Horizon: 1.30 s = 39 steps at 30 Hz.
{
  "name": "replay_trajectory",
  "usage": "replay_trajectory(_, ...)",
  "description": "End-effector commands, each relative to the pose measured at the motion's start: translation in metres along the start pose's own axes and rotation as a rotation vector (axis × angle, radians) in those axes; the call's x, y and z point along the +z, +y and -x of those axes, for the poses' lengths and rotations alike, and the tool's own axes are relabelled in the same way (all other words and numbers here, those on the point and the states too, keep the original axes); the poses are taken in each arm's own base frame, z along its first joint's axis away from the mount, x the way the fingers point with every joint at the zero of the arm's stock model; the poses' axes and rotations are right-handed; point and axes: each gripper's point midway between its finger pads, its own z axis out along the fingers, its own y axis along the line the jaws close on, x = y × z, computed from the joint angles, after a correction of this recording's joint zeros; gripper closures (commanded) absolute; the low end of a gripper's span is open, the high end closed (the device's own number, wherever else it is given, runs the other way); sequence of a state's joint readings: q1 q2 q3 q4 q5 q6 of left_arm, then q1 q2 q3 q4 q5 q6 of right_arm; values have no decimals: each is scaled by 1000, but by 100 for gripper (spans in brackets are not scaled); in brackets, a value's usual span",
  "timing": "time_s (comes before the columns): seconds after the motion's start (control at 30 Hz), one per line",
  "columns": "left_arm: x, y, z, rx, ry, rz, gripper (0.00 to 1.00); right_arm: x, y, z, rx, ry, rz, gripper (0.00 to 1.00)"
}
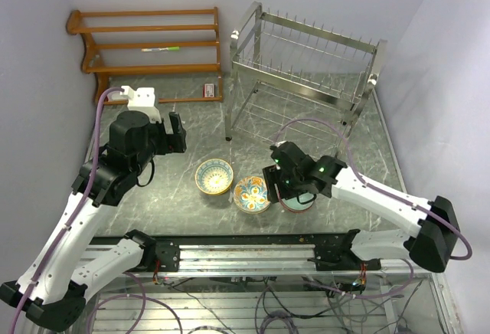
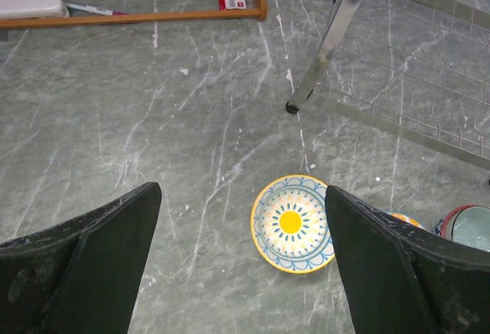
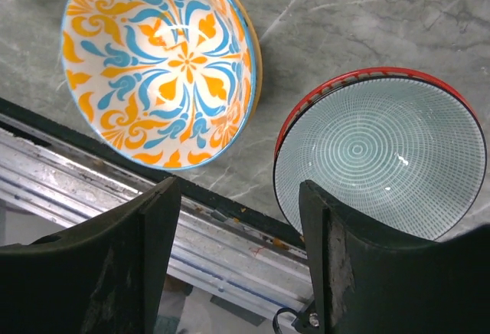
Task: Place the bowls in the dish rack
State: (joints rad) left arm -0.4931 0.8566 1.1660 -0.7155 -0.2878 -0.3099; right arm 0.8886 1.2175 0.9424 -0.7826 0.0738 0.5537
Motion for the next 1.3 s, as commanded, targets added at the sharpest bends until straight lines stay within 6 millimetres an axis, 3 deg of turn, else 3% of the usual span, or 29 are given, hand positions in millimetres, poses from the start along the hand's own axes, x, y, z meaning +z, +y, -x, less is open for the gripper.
replay_trajectory(0.0,-3,0,17,-7,-70,5,1,7,-1,18,4,-33,-32,38)
replay_trajectory(0.17,-2,3,15,-11,-84,13,1,8,-14,18,25,-31,-113,39)
replay_trajectory(0.77,11,1,15,51,-75,14,1,35,-25,-2,72,50,-102,57)
replay_trajectory(1.27,17,1,10,50,-66,20,1,43,-27,-21,79,103,-78,64)
